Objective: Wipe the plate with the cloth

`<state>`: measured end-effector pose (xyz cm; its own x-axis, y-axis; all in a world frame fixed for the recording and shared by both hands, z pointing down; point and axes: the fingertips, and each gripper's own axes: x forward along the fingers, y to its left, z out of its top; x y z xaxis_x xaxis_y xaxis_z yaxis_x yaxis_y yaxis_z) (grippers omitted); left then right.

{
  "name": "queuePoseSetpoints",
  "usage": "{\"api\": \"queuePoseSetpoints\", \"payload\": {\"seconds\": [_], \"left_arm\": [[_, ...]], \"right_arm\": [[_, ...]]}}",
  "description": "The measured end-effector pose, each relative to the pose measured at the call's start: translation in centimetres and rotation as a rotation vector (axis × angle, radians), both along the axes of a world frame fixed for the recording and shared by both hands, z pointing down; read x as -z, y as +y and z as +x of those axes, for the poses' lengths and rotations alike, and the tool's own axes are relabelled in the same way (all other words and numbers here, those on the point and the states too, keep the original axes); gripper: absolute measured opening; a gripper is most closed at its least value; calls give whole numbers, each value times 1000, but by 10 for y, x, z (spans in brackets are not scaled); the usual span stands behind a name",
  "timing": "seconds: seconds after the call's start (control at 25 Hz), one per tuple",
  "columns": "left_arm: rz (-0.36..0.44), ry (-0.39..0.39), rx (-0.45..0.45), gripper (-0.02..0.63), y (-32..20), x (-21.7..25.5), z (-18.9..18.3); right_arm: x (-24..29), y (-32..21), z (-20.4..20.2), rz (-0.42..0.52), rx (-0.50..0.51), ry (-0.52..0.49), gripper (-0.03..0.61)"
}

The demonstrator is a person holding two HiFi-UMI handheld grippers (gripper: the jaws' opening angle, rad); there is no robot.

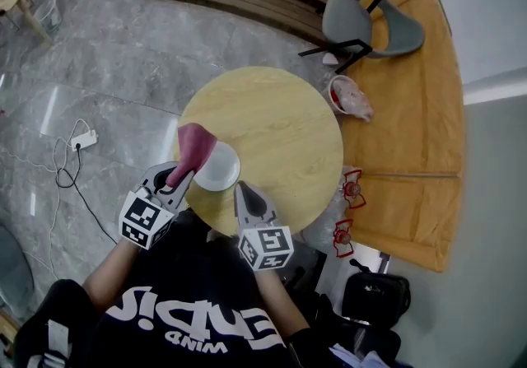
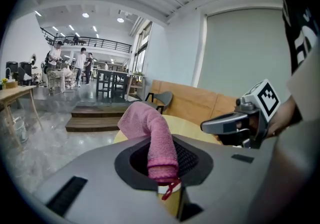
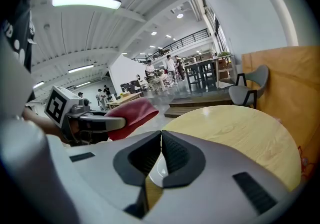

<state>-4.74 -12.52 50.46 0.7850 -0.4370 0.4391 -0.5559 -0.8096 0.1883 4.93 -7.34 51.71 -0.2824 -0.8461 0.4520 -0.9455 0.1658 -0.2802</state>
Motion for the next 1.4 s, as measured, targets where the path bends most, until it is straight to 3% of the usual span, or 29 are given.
{"api": "queuePoseSetpoints", "payload": {"seconds": [0.4, 0.68, 1.12, 1.24, 1.4], "left_arm": [[-68, -39, -34, 51, -13, -34, 2], [-134, -58, 23, 51, -12, -55, 5], [-161, -103, 81, 51, -13, -72, 2], [-163, -111, 93, 51, -11, -73, 1], [-181, -122, 116, 51, -11, -76, -6]], "right_arm": [[-34, -13, 25, -86, -30, 53, 23], [-76, -20, 37, -173, 36, 75, 25], [-138, -33, 42, -297, 170, 124, 28], [-155, -31, 40, -342, 206, 113, 89], [-178, -30, 39, -405, 228, 118, 100]]}}
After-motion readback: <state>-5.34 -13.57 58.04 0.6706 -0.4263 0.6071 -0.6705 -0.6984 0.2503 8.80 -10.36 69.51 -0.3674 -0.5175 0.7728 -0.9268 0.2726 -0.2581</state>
